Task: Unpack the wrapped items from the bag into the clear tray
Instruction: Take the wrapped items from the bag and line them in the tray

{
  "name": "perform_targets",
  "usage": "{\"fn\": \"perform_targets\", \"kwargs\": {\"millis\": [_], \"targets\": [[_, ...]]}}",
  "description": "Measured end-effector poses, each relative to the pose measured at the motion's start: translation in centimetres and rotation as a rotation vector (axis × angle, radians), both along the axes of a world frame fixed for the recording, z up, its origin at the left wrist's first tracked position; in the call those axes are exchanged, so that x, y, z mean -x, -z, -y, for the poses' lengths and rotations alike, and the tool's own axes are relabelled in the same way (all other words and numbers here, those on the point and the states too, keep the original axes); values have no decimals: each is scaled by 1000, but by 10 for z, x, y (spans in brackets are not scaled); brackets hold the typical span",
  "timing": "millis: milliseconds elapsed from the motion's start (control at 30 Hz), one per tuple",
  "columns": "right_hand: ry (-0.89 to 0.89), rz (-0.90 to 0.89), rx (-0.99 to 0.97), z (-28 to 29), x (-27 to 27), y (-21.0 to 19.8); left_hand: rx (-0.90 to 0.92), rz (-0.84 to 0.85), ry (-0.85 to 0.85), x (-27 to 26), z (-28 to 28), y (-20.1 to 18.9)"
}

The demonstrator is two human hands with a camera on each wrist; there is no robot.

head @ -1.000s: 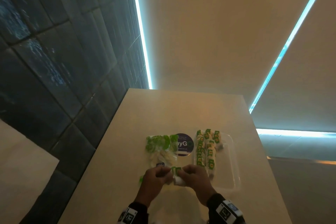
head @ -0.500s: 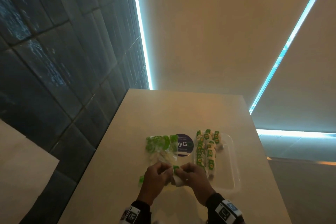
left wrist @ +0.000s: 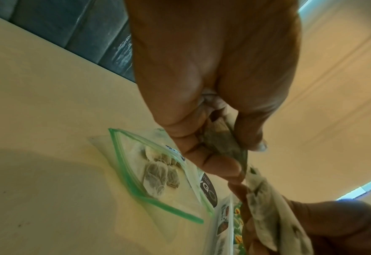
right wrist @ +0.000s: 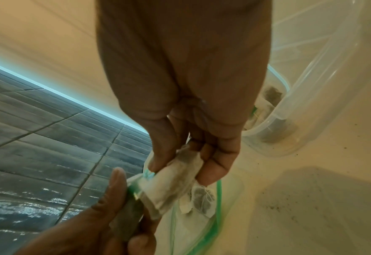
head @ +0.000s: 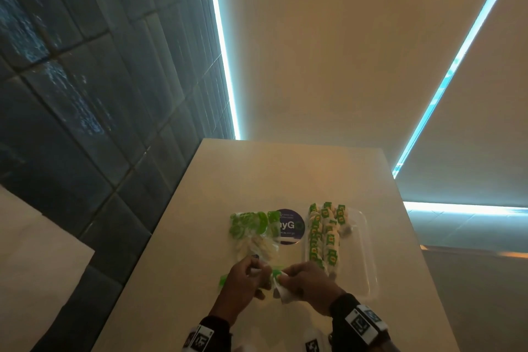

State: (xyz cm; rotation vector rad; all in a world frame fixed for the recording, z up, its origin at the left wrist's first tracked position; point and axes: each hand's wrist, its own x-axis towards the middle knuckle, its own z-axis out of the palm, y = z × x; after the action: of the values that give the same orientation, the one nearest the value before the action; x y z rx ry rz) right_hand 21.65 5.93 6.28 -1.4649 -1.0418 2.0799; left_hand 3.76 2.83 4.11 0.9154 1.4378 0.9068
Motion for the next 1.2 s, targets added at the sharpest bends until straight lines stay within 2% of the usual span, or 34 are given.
{"fn": "perform_targets", "kwargs": {"millis": [200, 300, 500, 767, 1000, 1200], "targets": [[57, -73, 25, -1, 0, 0, 52, 178, -49, 3, 0, -5], [72, -84, -9, -2, 2, 2, 44, 210, 3, 5, 1, -8], [112, -125, 37, -3, 3, 1, -4, 53, 51, 6, 0, -5], [174, -185, 167, -4, 5, 4, -53, -133, -52, 2, -8, -6], [223, -114, 126, -6, 5, 6, 11, 53, -128, -5, -6, -14], [254, -49, 36, -3, 12, 10, 42, 125, -196, -14, -4, -11]]}}
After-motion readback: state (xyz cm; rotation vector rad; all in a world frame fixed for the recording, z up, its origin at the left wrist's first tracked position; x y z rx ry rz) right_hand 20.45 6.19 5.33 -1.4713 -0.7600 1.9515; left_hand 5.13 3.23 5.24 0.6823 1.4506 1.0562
